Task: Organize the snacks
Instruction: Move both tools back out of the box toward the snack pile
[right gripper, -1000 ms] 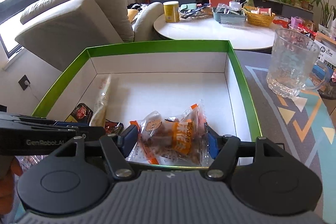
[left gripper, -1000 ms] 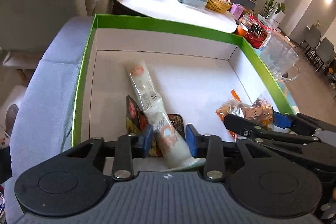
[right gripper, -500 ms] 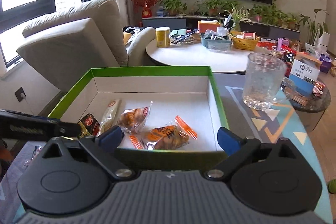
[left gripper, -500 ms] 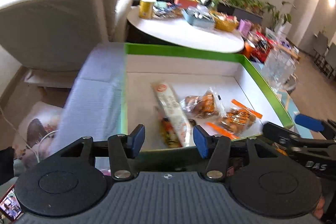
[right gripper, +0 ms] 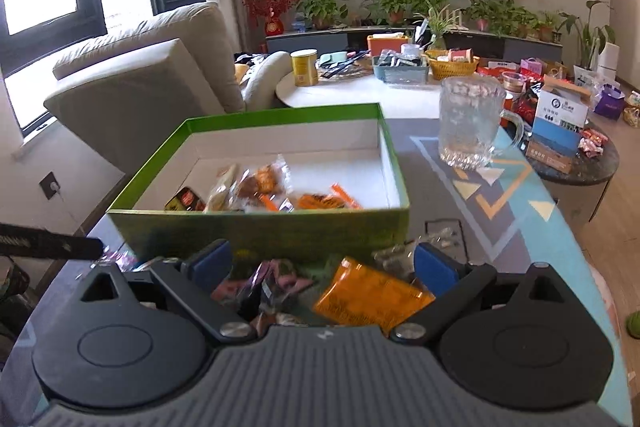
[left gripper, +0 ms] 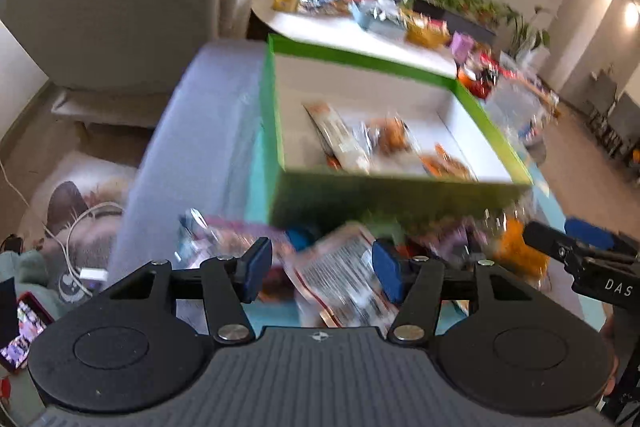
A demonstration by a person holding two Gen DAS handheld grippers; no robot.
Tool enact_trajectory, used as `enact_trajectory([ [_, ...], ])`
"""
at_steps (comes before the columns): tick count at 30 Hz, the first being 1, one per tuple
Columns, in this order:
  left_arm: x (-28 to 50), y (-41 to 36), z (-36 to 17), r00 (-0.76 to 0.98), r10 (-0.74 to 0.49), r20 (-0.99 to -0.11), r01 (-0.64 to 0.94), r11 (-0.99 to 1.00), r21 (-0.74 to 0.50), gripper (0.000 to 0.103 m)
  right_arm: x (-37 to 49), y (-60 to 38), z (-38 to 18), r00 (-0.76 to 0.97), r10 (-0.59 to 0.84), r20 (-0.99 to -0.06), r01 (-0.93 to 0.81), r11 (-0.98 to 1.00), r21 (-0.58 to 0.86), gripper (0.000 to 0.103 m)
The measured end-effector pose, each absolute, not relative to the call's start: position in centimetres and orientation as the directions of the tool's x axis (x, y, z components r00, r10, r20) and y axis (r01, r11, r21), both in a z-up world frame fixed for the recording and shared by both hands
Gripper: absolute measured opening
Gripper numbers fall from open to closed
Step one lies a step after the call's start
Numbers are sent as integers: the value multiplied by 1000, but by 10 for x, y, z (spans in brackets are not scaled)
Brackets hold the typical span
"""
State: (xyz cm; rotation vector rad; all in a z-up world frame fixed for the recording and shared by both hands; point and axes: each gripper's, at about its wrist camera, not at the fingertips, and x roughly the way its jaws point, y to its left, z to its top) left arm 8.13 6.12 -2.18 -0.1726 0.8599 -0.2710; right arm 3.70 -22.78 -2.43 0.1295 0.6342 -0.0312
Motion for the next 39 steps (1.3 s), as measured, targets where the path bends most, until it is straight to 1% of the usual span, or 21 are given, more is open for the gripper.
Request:
enact_trajectory([
  [5, 72, 40, -33, 573, -322, -754, 150, 945, -289, 53, 21, -223, -28, 799, 7, -601, 37, 997, 61, 55],
  [7, 74, 32, -36, 574, -288, -766, 117, 955, -272, 53, 16, -225, -33, 792, 8, -611, 30, 998, 51, 55],
  [10, 82, 24, -40, 571, -239, -786, 66, 967, -246, 58, 8, -228, -42, 773, 35, -633, 2, 998, 57, 55],
  [13, 86, 13, -42, 577, -191, -795, 49, 979, -199, 62, 7, -227, -51, 756, 42, -653, -12, 999, 51, 55],
  [18, 92, -7, -47, 587, -104, -803, 47, 994, -95, 66, 11, -231, -60, 739, 72, -670, -16, 996, 90, 55],
  [20, 94, -14, -49, 585, -92, -805, 56, 996, -73, 75, 11, -231, -60, 740, 88, -667, -25, 994, 102, 55],
  [22, 94, -20, -52, 590, -77, -804, 65, 997, -47, 76, 10, -230, -59, 744, 102, -660, -43, 993, 106, 55],
  [23, 93, -22, -52, 603, -83, -794, 81, 996, -43, 69, 9, -228, -59, 746, 111, -656, -55, 993, 105, 55],
  [24, 90, -23, -51, 623, -113, -774, 113, 992, -55, 55, 8, -228, -59, 747, 119, -654, -66, 992, 105, 55],
  [25, 87, -24, -50, 631, -127, -765, 138, 989, -51, 31, 8, -227, -59, 748, 126, -652, -77, 992, 104, 55],
  [26, 85, -25, -49, 633, -135, -763, 158, 986, -44, 27, 7, -226, -59, 748, 133, -651, -85, 991, 105, 55],
  [27, 83, -25, -48, 632, -164, -758, 184, 981, -59, 18, 6, -226, -59, 747, 141, -649, -95, 990, 105, 55],
  [29, 80, -22, -45, 612, -220, -760, 220, 970, -104, 7, 5, -225, -60, 746, 155, -648, -115, 988, 104, 55],
  [31, 75, -15, -39, 610, -274, -744, 254, 956, -144, 0, 4, -224, -60, 745, 158, -648, -124, 987, 98, 55],
  [33, 71, -4, -32, 596, -344, -726, 278, 936, -216, 0, 5, -224, -60, 746, 160, -646, -122, 987, 103, 55],
  [36, 66, 7, -20, 612, -370, -699, 291, 927, -236, 0, 5, -224, -59, 745, 166, -646, -119, 986, 115, 55],
  [37, 66, 10, -17, 615, -373, -695, 288, 926, -243, 1, 5, -224, -59, 746, 167, -645, -120, 986, 116, 55],
  [39, 68, 18, -14, 613, -373, -697, 251, 928, -275, 12, 4, -223, -58, 748, 178, -640, -131, 984, 121, 55],
])
